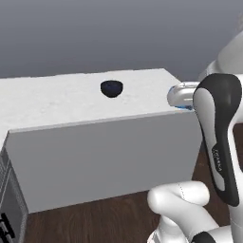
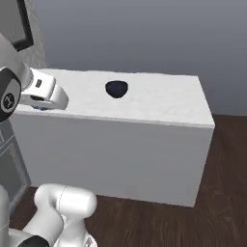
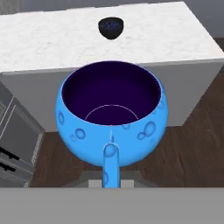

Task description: Gather all objects into one cabinet and sort the glasses and bowls to opposite sides.

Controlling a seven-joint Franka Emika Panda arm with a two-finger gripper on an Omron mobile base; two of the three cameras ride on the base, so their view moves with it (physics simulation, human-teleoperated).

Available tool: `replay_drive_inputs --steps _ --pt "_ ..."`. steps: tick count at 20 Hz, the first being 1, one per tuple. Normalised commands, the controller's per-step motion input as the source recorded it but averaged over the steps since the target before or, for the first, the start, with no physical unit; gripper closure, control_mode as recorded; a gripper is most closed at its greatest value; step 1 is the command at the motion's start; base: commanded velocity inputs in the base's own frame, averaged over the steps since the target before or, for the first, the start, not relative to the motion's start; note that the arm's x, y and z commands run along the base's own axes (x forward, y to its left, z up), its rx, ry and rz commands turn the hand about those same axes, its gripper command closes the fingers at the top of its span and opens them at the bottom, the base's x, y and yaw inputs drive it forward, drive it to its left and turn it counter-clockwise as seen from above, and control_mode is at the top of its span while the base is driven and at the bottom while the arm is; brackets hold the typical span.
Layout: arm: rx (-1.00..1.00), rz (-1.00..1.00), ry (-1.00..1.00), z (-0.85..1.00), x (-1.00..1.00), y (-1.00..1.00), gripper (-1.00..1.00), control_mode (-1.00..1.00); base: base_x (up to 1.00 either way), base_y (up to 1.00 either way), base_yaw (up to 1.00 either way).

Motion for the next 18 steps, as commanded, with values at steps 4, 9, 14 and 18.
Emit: replay_drive_inputs --steps 4,9,14,18 --pt "0.0 0.0 0.0 0.0 0.0 0.0 1.0 1.0 -0.02 -0.28 -0.63" --pt "0.0 0.0 0.0 0.0 0.0 0.0 1.0 1.0 0.04 -0.05 -0.53" --pt "0.0 0.0 0.0 0.0 0.0 0.0 1.0 1.0 0.24 0.0 -0.46" --pt "0.0 0.0 0.0 0.0 0.0 0.0 1.0 1.0 0.36 -0.03 -0.49"
